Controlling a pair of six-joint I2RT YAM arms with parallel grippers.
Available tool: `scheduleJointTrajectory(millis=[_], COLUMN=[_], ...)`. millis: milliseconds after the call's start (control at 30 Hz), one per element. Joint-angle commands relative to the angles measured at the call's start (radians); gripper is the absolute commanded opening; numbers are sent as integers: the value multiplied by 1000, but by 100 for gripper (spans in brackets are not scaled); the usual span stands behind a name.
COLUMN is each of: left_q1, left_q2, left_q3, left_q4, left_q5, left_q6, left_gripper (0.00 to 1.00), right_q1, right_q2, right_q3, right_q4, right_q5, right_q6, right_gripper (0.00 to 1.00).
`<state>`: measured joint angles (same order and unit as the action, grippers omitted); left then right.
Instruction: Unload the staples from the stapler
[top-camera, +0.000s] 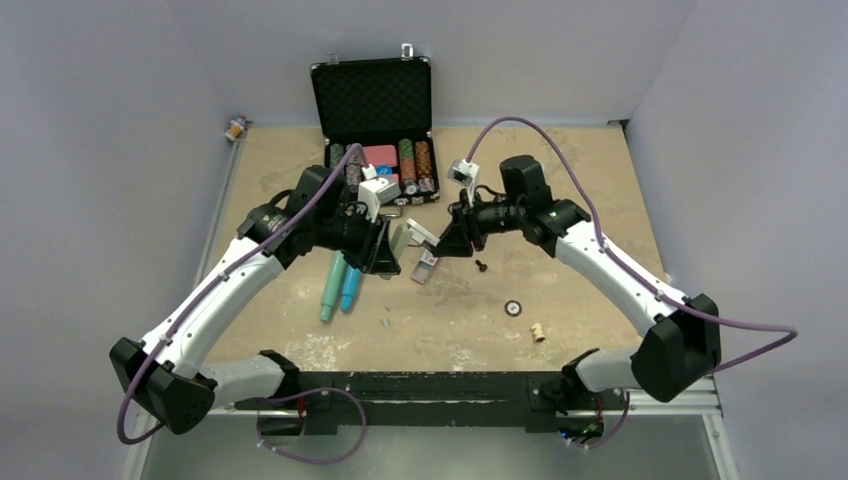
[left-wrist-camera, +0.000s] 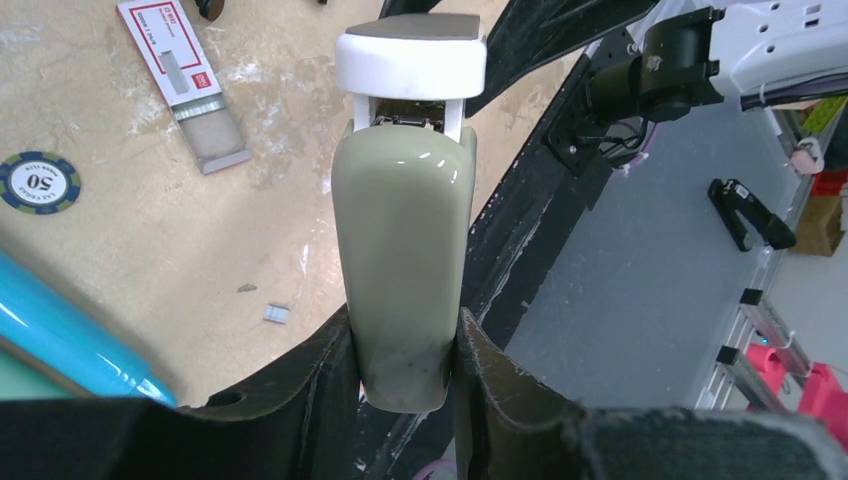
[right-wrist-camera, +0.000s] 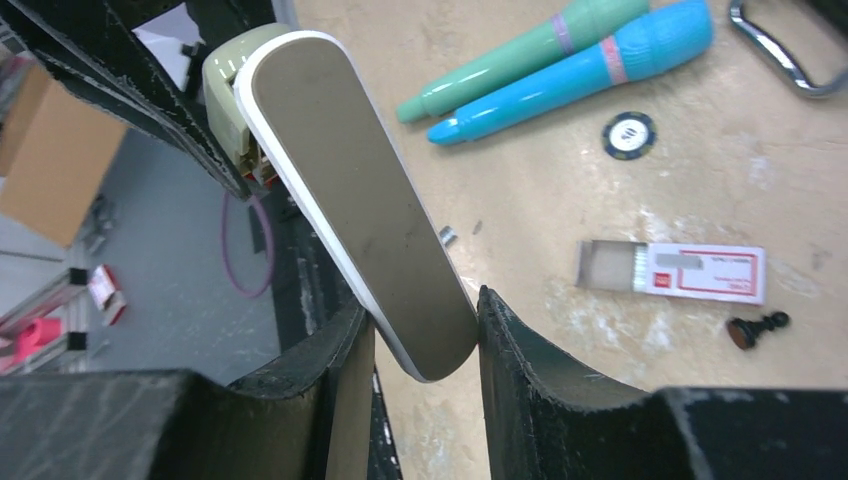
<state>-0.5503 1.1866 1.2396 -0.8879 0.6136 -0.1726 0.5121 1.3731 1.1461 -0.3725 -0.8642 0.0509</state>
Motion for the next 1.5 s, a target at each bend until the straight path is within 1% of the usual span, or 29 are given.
scheduleJointTrajectory(millis=[0,167,333,467,633,1000,1133,1267,1467], left_q1=[-19,-50,-65,-112,-133,-132,-132,-132,-132], left_q2=[-15,20,27,28,38,62,73,80,96], left_q3=[-13,-41,-59,-57,-78,-36,-7,24,32], left_q4=[-138,-118,-90,-95,-79,-87,-106,-122,-144], left_q5=[-11,-51,-73,-133,-199,-228,-247,-273,-286], left_q6=[95,106,108,127,124,106,78,32,-31], left_gripper=[0,0,0,0,0,0,0,0,0], right_q1=[-43,-42,-42,-43,-43,-42,-43,-42,-42], right_q2=[-87,-125,-110,-110,-104,-113,-121,-141,-214], right_q3=[6,10,47,59,63,34,43,46,-36], right_q4=[15,-28,-52,-41,-23,-13,-32,-55,-48], right_q5=[352,437,467,490,485,462,476,498,478], right_q6=[-1,-14,-15,-3,21,62,84,146,238], right_gripper=[0,0,0,0,0,0,0,0,0])
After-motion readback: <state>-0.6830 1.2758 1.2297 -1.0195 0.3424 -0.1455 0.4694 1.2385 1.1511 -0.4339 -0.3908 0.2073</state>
